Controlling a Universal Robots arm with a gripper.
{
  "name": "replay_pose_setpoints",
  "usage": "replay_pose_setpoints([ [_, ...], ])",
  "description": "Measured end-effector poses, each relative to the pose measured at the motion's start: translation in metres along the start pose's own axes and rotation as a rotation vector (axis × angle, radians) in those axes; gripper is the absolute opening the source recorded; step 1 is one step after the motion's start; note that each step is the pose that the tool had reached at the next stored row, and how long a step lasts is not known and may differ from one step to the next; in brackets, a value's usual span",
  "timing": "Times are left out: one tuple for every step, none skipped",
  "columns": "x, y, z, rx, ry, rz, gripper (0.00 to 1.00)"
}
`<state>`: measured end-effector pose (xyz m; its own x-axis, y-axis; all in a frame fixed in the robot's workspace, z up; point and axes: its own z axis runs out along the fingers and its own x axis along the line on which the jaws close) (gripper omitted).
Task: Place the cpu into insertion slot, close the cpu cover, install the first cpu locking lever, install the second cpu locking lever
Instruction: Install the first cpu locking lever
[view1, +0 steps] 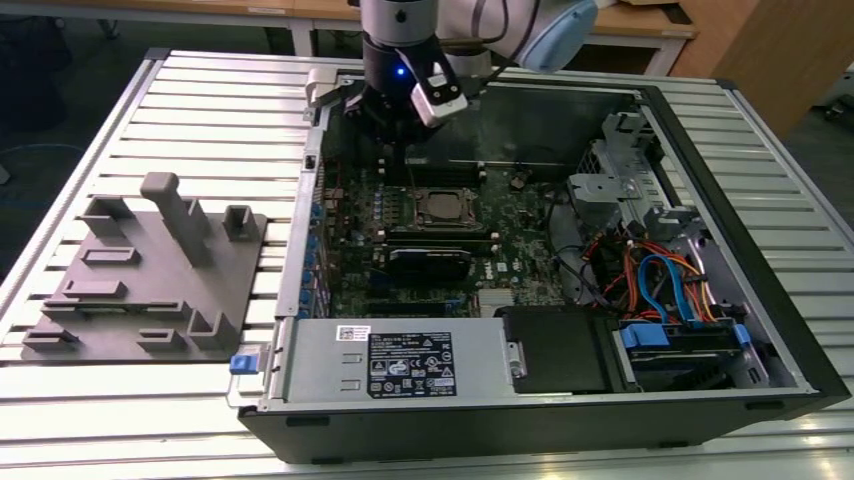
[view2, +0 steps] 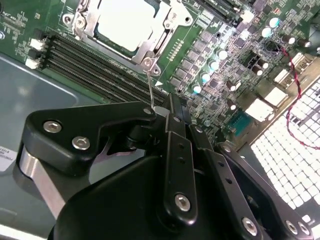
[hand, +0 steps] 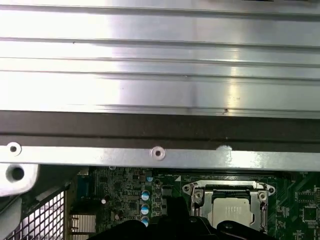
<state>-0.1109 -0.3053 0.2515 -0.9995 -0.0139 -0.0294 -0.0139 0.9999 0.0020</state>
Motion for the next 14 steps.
replay_pose_setpoints([
  [0.0000, 0.0003, -0.0008, 0.0000, -0.0006, 0.000, 0.10],
  [-0.0001, 0.0005, -0.0015, -0.0002, -0.0013, 0.000, 0.10],
  [-0.0002, 0.0006, -0.0022, -0.0001, -0.0018, 0.000, 0.10],
  [-0.0002, 0.0007, -0.0028, -0.0001, -0.0024, 0.000, 0.10],
  [-0.0002, 0.0007, -0.0031, -0.0002, -0.0032, 0.000, 0.10],
  [-0.0002, 0.0008, -0.0030, -0.0003, -0.0035, 0.000, 0.10],
  [-0.0003, 0.0008, -0.0030, -0.0003, -0.0036, 0.000, 0.10],
  [-0.0005, 0.0008, -0.0031, -0.0001, -0.0034, 0.000, 0.10],
  [-0.0008, 0.0008, -0.0031, -0.0001, -0.0034, 0.000, 0.10],
  [-0.0012, 0.0007, -0.0031, -0.0001, -0.0034, 0.000, 0.10],
  [-0.0016, 0.0008, -0.0031, -0.0001, -0.0034, 0.000, 0.10],
  [-0.0020, 0.0007, -0.0031, -0.0001, -0.0034, 0.000, 0.10],
  [-0.0023, 0.0007, -0.0031, -0.0001, -0.0034, 0.000, 0.10],
  [-0.0027, 0.0007, -0.0030, -0.0001, -0.0034, 0.000, 0.10],
])
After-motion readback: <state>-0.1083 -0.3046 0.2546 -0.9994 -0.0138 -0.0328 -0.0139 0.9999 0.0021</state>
